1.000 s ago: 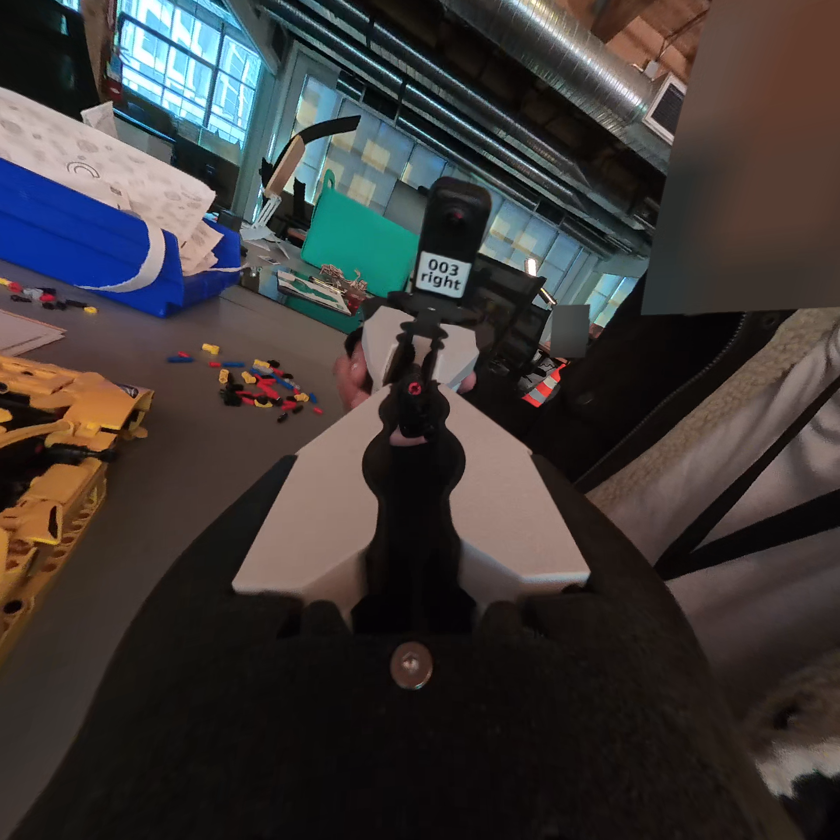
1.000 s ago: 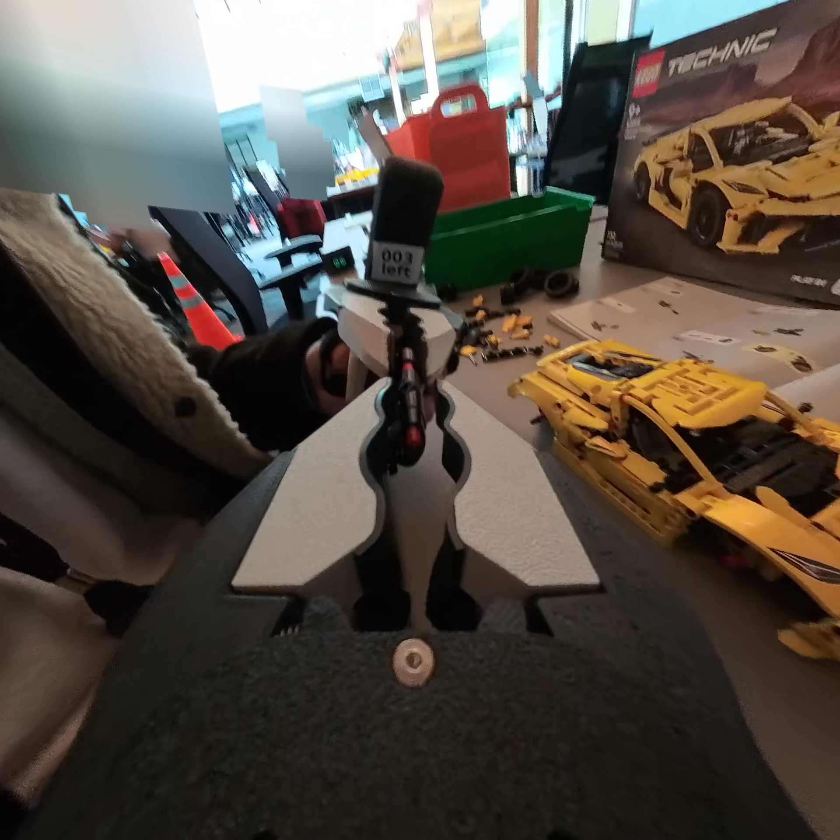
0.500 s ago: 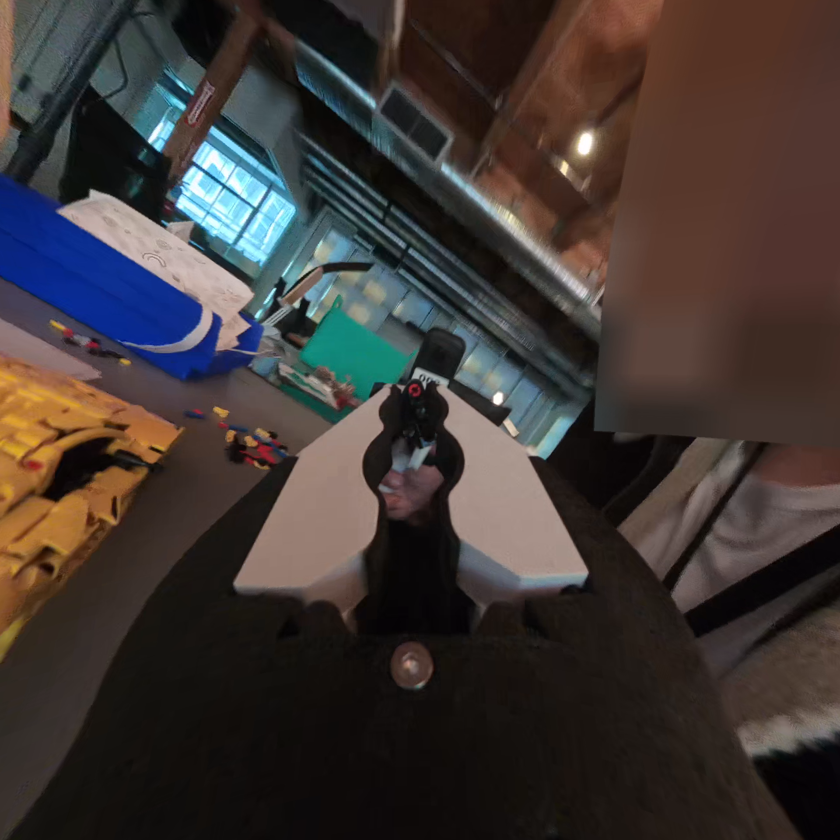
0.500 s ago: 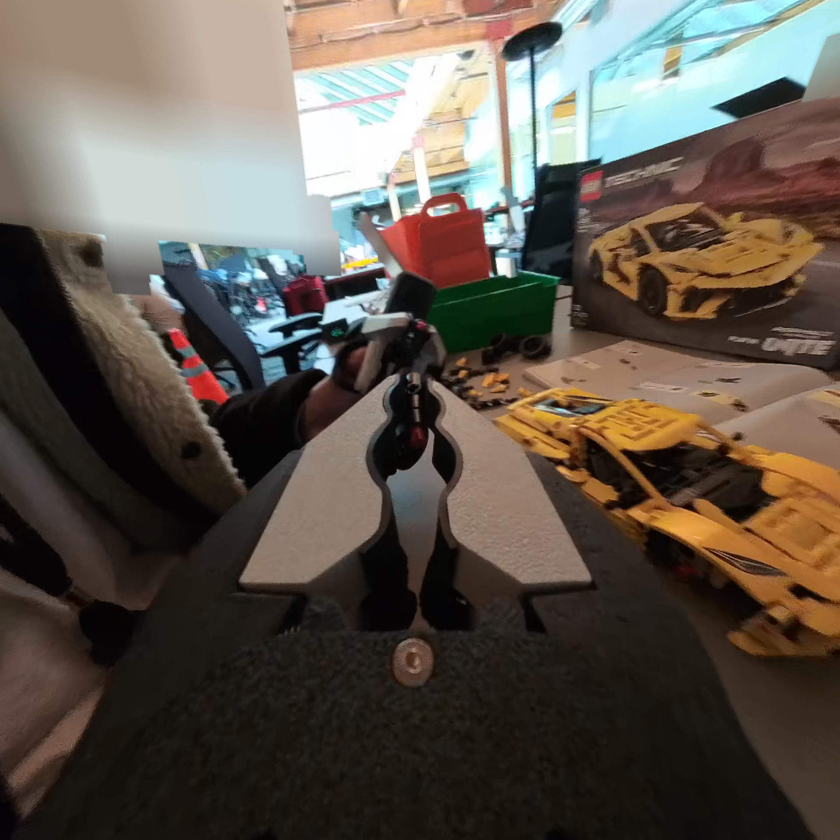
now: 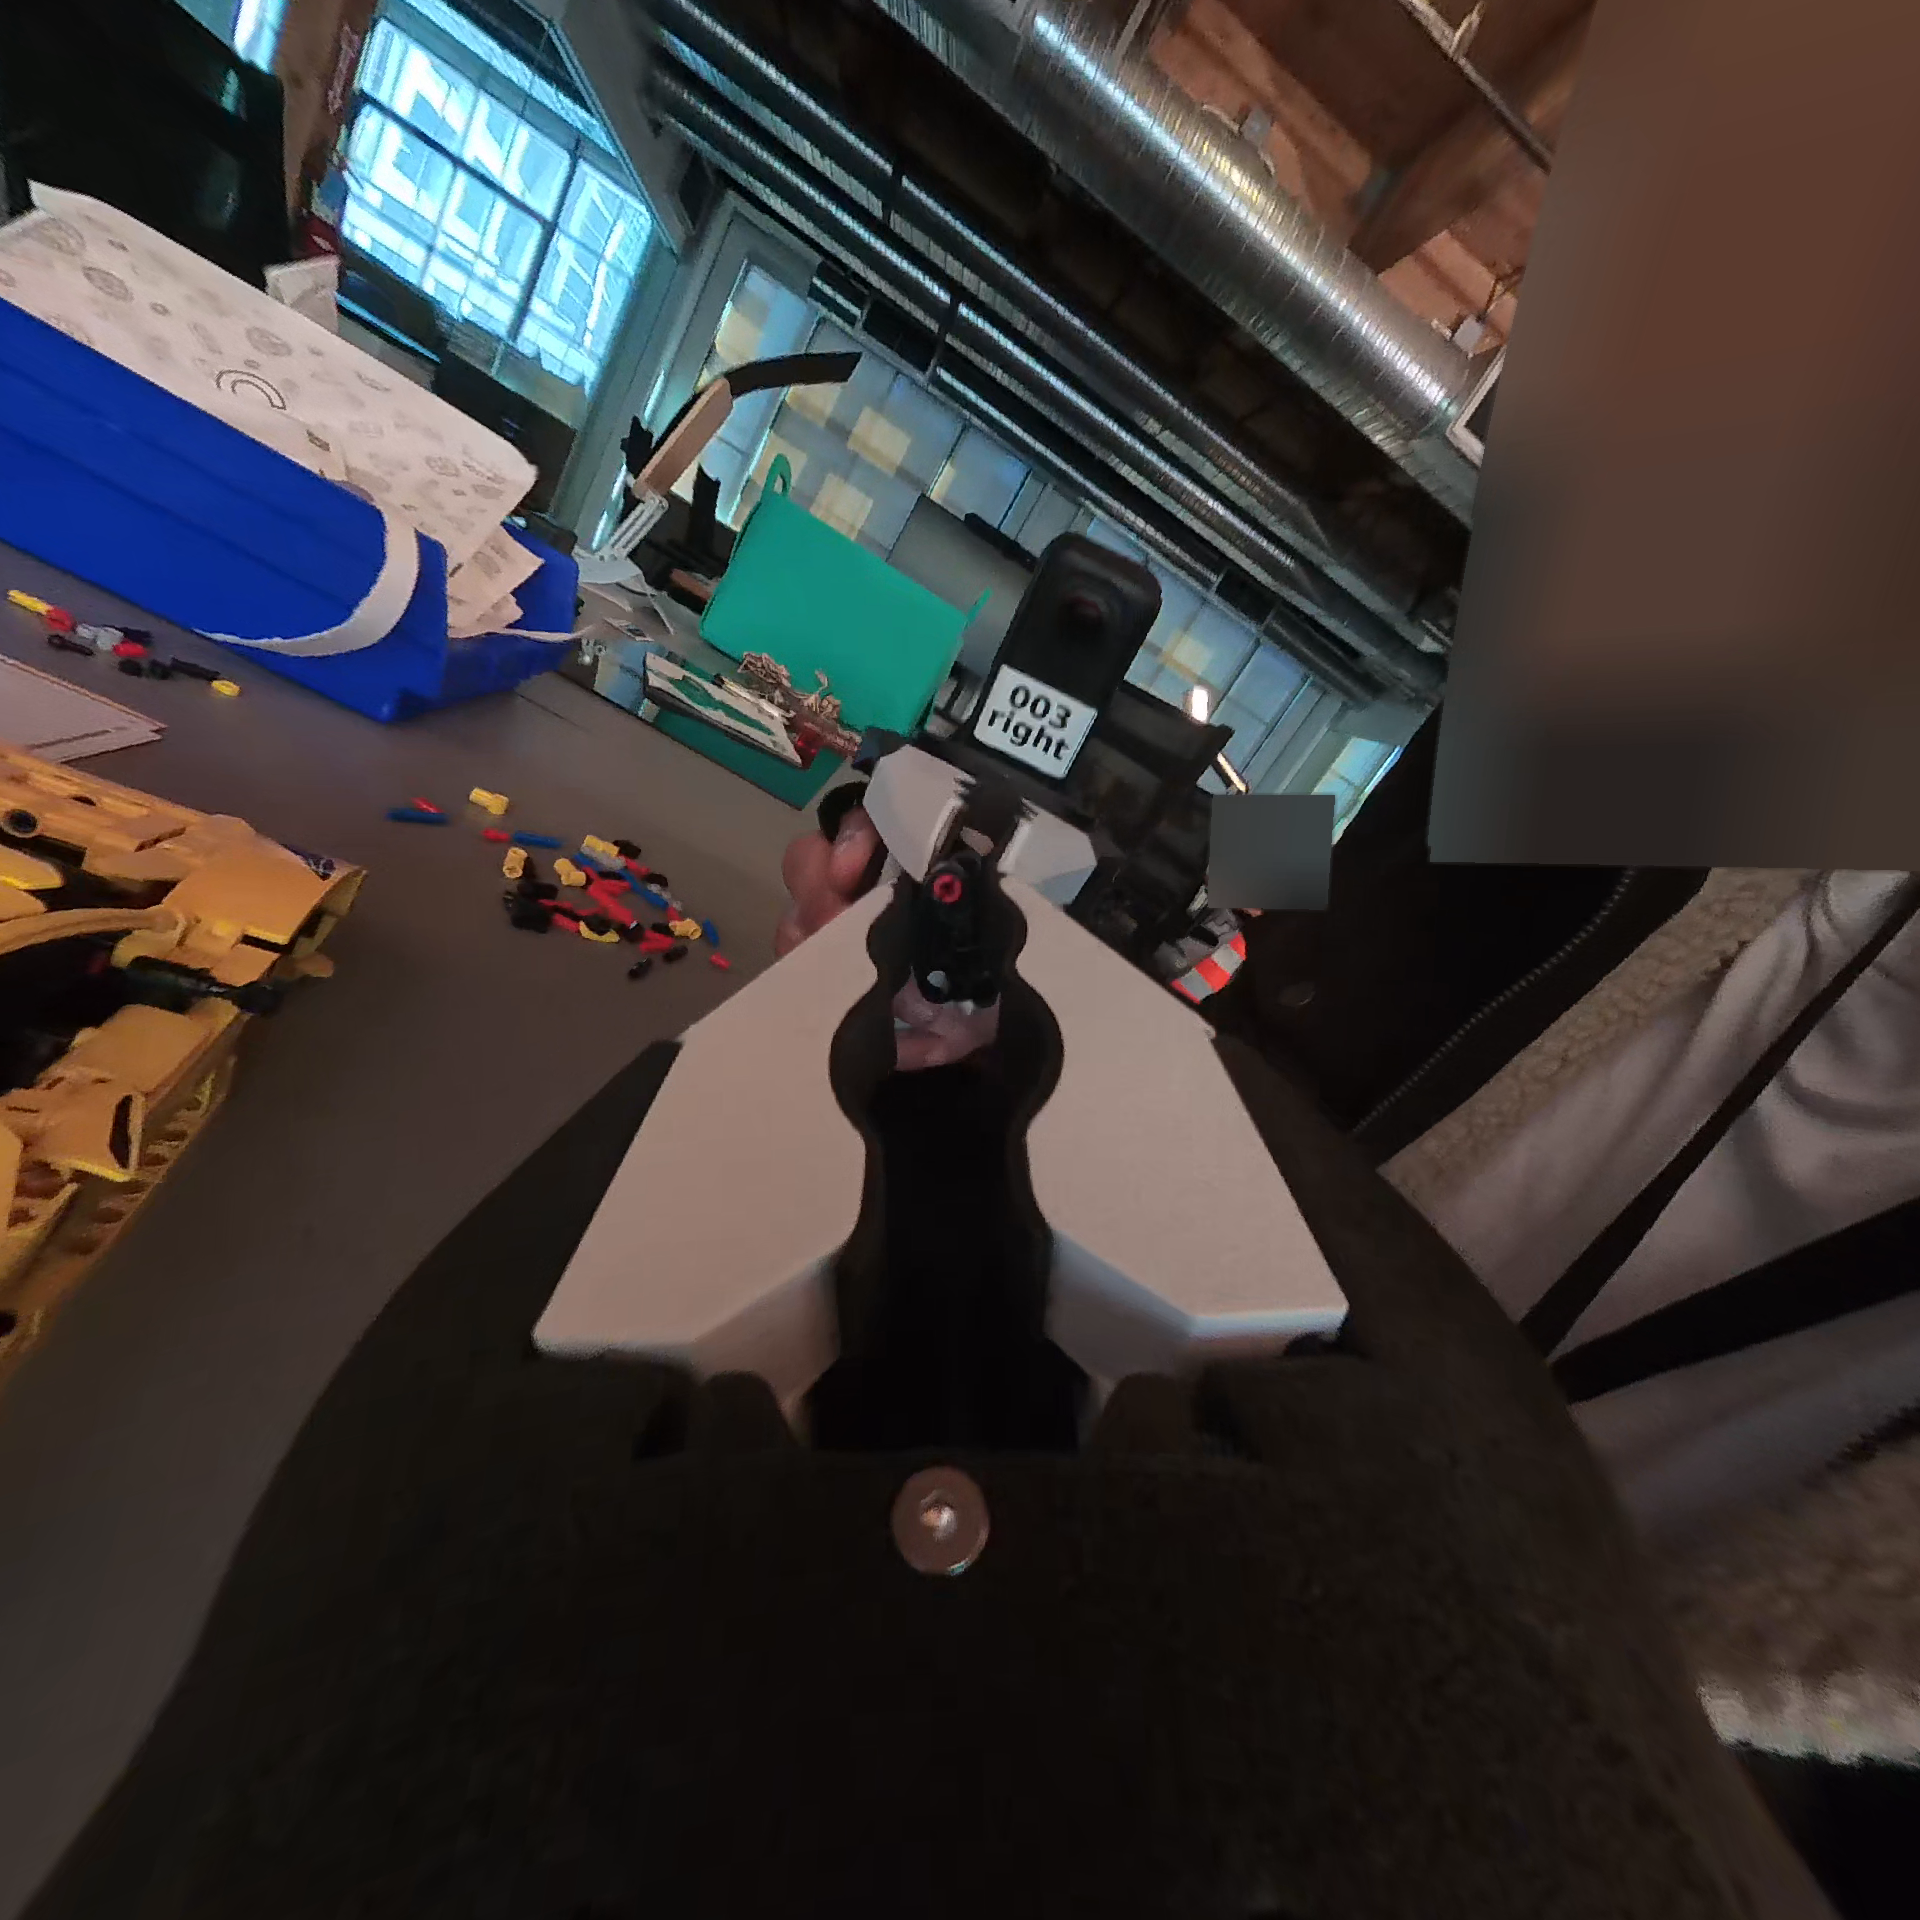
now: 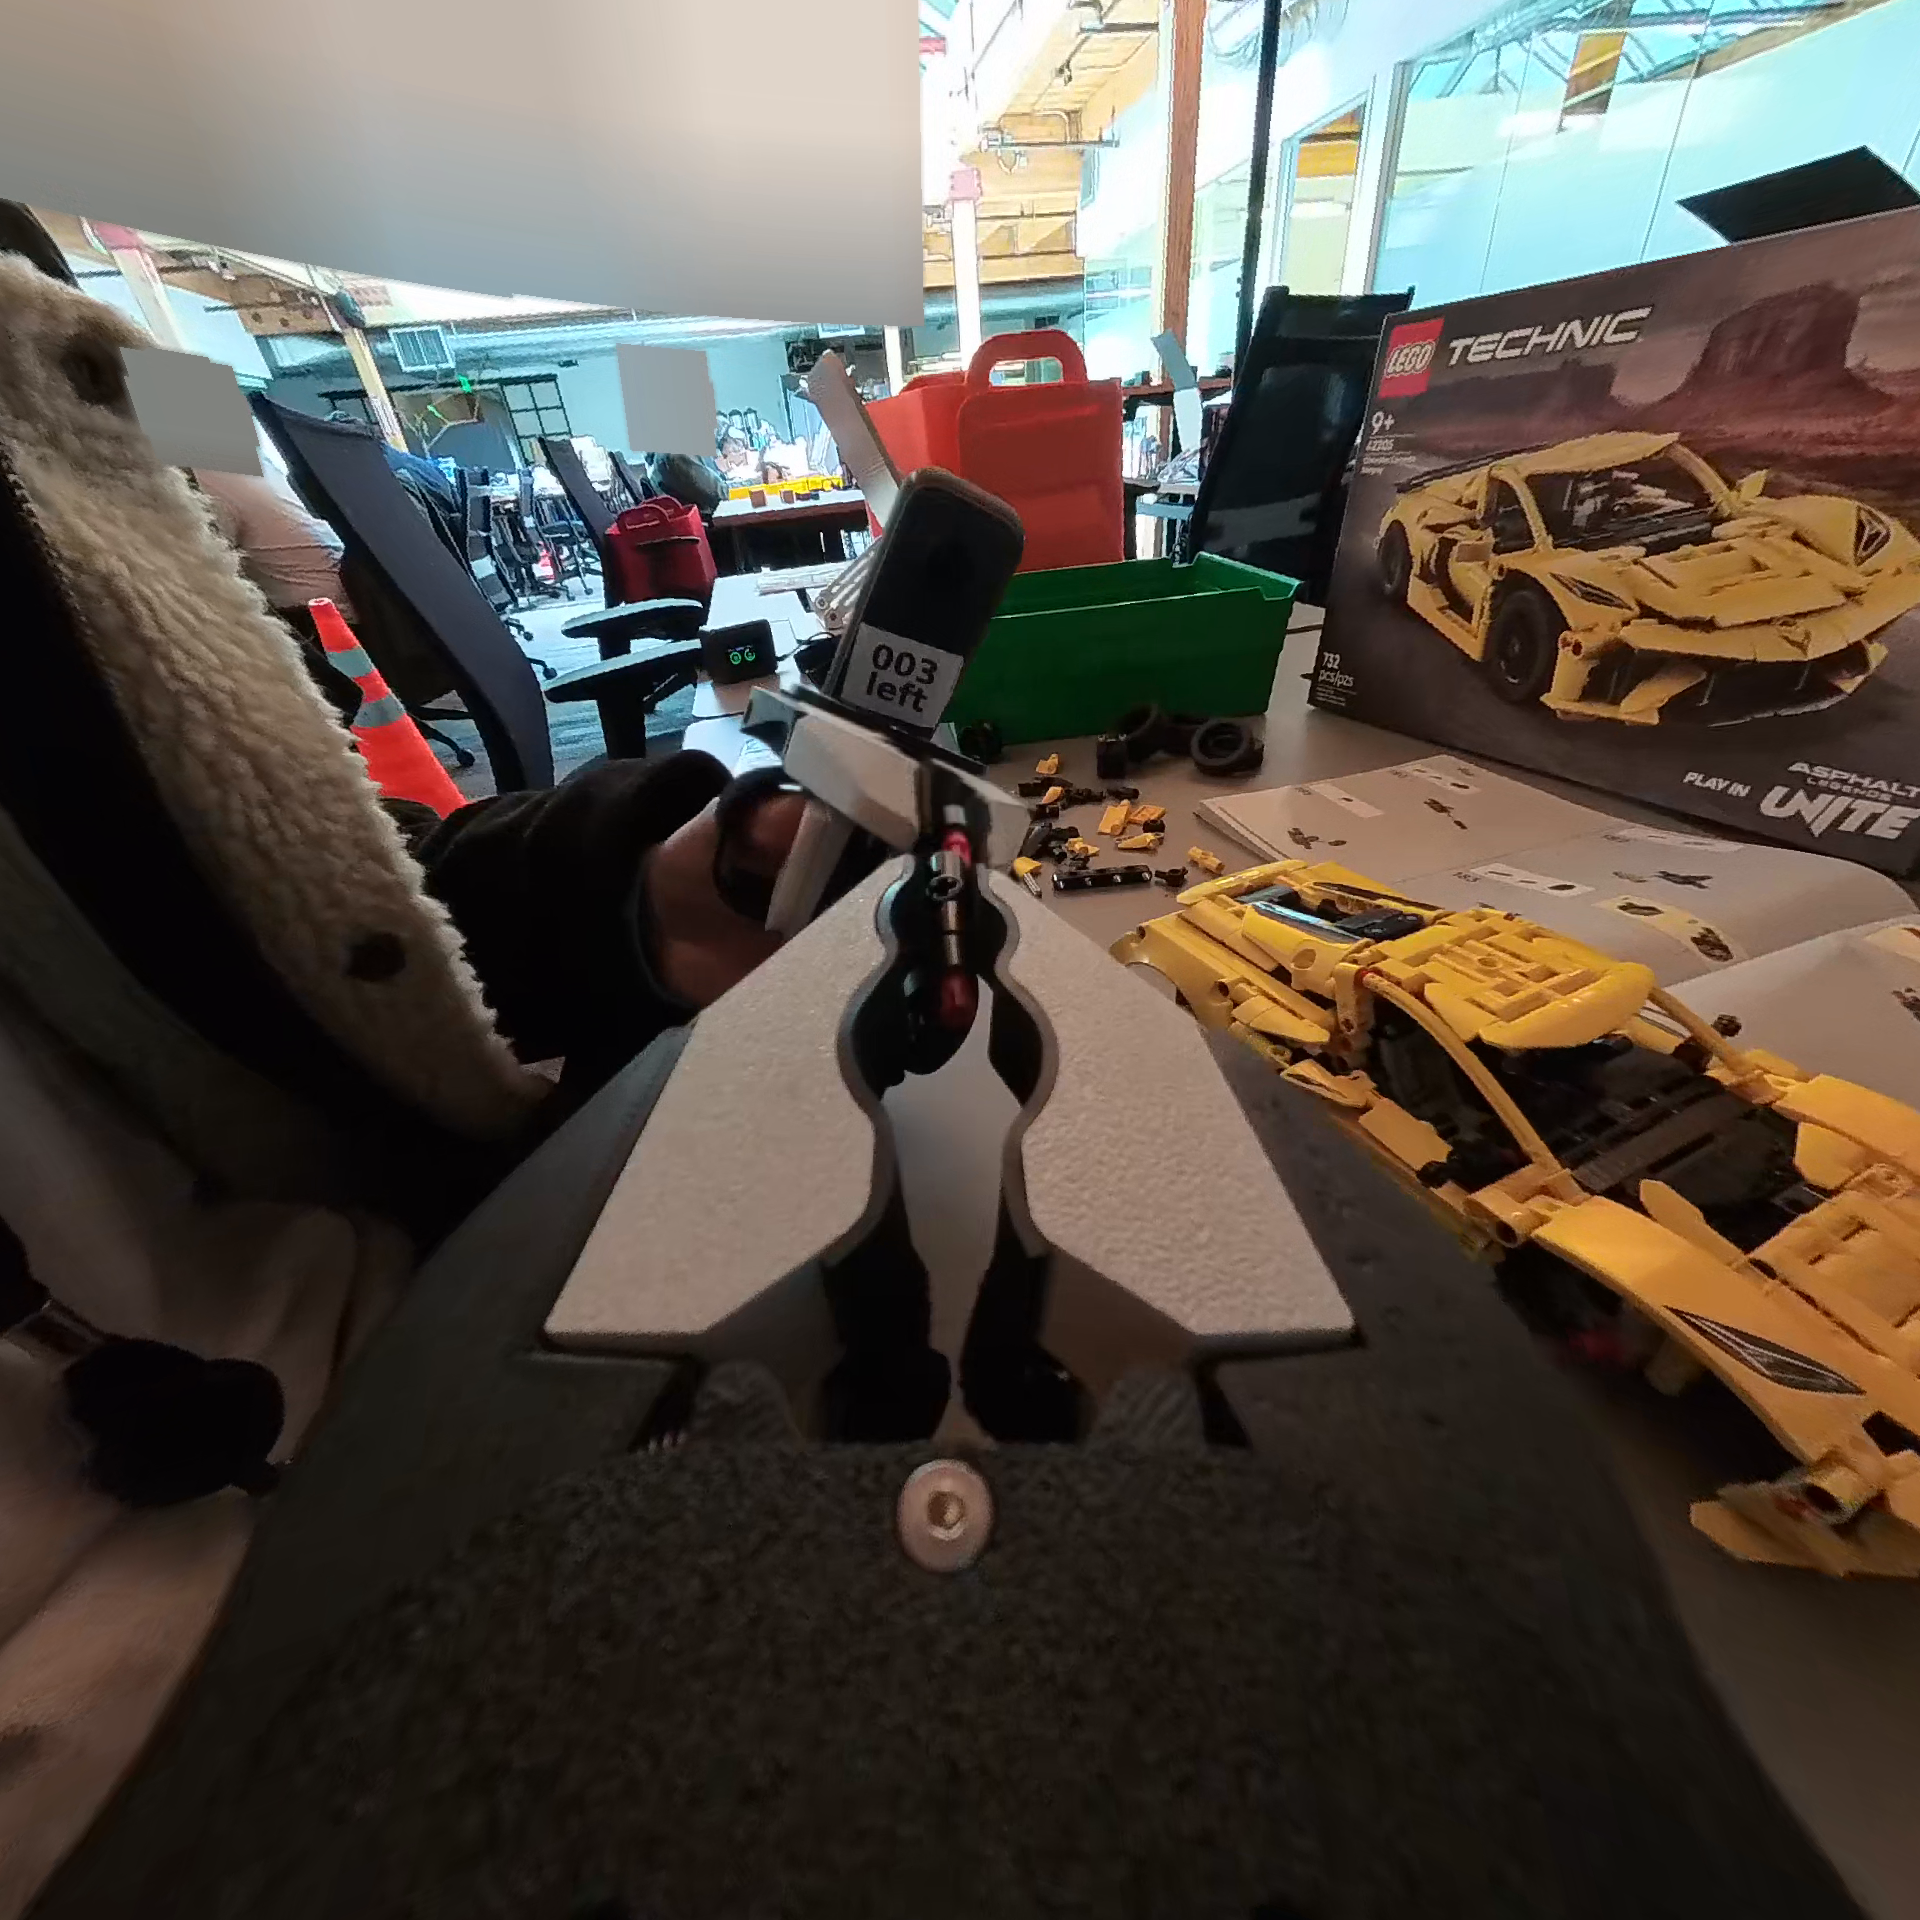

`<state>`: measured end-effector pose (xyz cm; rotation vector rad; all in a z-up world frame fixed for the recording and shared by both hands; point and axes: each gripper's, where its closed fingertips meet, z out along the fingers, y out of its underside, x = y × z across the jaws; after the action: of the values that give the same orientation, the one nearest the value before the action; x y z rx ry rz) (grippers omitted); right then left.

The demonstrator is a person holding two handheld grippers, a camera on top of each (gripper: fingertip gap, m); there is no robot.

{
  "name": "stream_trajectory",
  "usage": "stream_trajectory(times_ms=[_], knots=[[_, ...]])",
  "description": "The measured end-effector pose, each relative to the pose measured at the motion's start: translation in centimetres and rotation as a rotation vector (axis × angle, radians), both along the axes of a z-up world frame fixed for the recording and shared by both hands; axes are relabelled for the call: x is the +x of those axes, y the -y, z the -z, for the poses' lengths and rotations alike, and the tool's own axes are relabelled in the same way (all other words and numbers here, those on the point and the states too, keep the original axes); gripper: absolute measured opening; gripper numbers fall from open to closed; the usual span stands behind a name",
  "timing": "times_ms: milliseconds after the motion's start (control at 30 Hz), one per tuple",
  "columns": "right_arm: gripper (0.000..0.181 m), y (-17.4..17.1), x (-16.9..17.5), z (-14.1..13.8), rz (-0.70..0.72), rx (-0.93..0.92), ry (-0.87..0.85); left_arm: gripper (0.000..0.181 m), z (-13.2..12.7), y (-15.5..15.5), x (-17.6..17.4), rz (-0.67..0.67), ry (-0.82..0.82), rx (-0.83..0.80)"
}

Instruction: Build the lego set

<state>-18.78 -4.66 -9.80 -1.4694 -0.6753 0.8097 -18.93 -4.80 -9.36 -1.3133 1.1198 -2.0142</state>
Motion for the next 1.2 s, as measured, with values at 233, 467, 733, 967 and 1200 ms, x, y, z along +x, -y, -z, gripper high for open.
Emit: stream_trajectory(times_ms=[233, 467, 733, 967, 1200], knots=[[0.006, 0.0, 0.1, 0.6, -0.022, -0.040, -0.003, 0.012, 0.7, 0.4, 0.2, 0.007, -0.038, 0.044], [0.006, 1.2, -0.1, 2.3, -0.156, -0.171, 0.038, 0.012, 2.4, 1.9, 0.5, 0.090, -0.131, 0.097], [0.006, 0.4, 0.2, 2.4, -0.118, -0.175, 0.011, 0.013, 2.4, 1.0, 0.8, 0.045, -0.134, 0.059], [0.035, -0.7, 0.8, 2.2, -0.023, -0.156, -0.007, 0.012, 1.5, -1.0, 0.4, 0.018, -0.082, -0.108], [0.023, -0.4, -0.7, 1.9, -0.092, -0.277, -0.109, 0.012, 0.9, -0.9, 0.3, 0.039, -0.042, -0.149]])
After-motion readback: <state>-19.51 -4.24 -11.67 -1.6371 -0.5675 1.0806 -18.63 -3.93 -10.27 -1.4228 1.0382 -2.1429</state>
